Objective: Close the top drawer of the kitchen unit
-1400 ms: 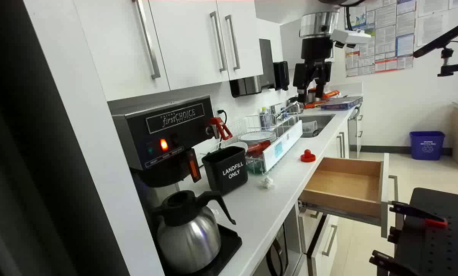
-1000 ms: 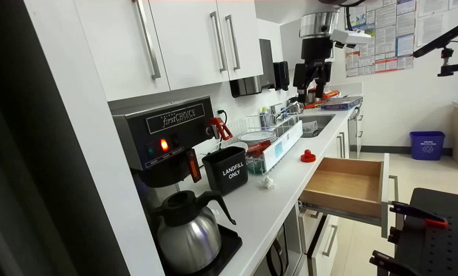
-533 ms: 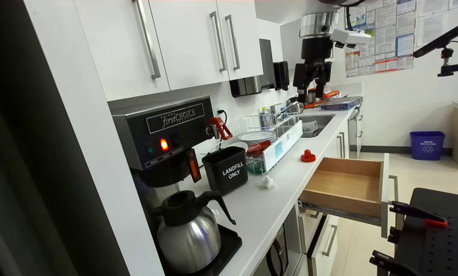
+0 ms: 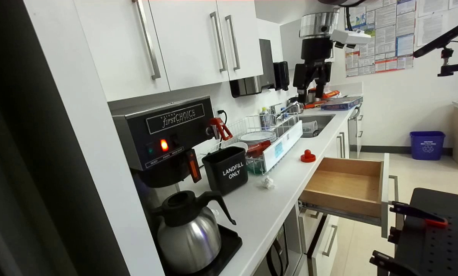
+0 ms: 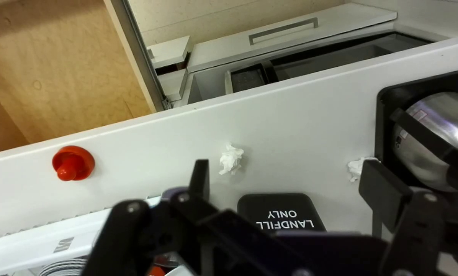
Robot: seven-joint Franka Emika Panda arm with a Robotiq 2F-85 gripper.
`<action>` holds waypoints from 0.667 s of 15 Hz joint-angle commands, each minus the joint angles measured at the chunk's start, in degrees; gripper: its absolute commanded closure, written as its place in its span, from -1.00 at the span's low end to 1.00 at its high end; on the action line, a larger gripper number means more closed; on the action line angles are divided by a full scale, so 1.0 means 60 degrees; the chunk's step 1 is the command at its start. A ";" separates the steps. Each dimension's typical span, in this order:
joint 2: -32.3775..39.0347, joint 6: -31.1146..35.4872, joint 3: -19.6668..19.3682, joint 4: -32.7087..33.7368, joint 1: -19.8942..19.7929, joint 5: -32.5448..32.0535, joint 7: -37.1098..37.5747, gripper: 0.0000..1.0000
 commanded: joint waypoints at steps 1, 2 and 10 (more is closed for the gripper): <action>0.0007 -0.0028 0.0079 0.0020 -0.0087 0.0059 -0.0047 -1.00; 0.0007 -0.0028 0.0079 0.0020 -0.0087 0.0059 -0.0047 -1.00; 0.0463 0.0470 -0.0541 0.0183 -0.1002 -0.0072 0.0259 -1.00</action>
